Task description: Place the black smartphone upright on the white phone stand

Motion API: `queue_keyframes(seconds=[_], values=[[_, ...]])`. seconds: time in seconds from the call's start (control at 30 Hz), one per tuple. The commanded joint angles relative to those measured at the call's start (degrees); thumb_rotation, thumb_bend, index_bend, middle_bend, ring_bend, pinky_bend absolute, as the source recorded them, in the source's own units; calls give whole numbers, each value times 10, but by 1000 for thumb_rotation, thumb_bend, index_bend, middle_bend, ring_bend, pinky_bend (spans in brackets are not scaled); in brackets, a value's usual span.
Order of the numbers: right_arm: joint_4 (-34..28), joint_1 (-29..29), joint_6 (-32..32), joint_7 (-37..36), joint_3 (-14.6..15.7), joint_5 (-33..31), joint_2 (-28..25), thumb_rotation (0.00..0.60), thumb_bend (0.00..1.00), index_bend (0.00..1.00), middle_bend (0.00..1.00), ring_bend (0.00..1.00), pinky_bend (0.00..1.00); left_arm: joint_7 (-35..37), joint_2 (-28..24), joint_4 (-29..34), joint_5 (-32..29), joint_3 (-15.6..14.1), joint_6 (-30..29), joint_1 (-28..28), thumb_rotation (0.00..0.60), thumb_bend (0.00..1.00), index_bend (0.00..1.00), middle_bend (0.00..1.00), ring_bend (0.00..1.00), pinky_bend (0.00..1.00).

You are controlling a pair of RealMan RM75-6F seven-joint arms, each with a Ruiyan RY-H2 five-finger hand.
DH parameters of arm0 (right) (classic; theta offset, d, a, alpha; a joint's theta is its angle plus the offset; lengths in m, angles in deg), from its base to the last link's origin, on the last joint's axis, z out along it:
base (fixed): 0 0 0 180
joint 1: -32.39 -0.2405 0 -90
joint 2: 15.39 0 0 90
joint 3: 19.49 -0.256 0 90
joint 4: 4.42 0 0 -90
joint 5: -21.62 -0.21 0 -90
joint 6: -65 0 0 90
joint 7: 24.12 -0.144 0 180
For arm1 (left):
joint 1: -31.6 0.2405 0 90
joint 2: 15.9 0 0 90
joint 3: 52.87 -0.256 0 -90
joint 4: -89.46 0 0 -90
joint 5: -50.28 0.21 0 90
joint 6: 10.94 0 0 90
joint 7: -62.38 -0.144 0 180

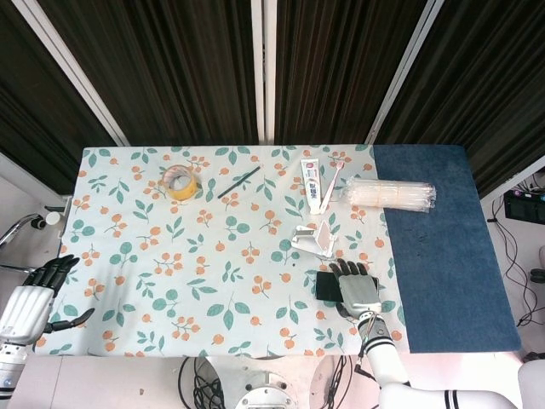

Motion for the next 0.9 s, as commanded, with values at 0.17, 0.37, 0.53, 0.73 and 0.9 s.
queue_keyframes(seconds=[0.17, 0.37, 0.53, 0.73, 0.9], values=[[7, -10, -10, -10, 9, -1, 6, 600, 192, 215, 0, 0, 0, 3, -1, -2, -2, -1, 0, 1, 308, 152, 97, 88, 105, 213], [7, -16, -17, -16, 17, 1, 7, 600, 198, 293, 0, 0, 0, 4, -1, -3, -3, -1, 1, 1, 306, 153, 97, 88, 105, 213], [7, -17, -24, -28, 24, 13, 7, 600, 227, 379, 0, 0, 0, 6, 1, -4, -3, -1, 1, 1, 308, 152, 97, 88, 105, 213], [2, -13, -17, -56, 35, 32, -1, 600, 298, 430, 0, 0, 0, 8, 2, -6, -3, -2, 3, 1, 308, 152, 97, 88, 105, 213], [-5, -9, -7, -83, 42, 49, -15, 600, 317, 444, 0, 0, 0, 12, 4, -9, -3, -2, 4, 0, 308, 152, 97, 88, 105, 213]])
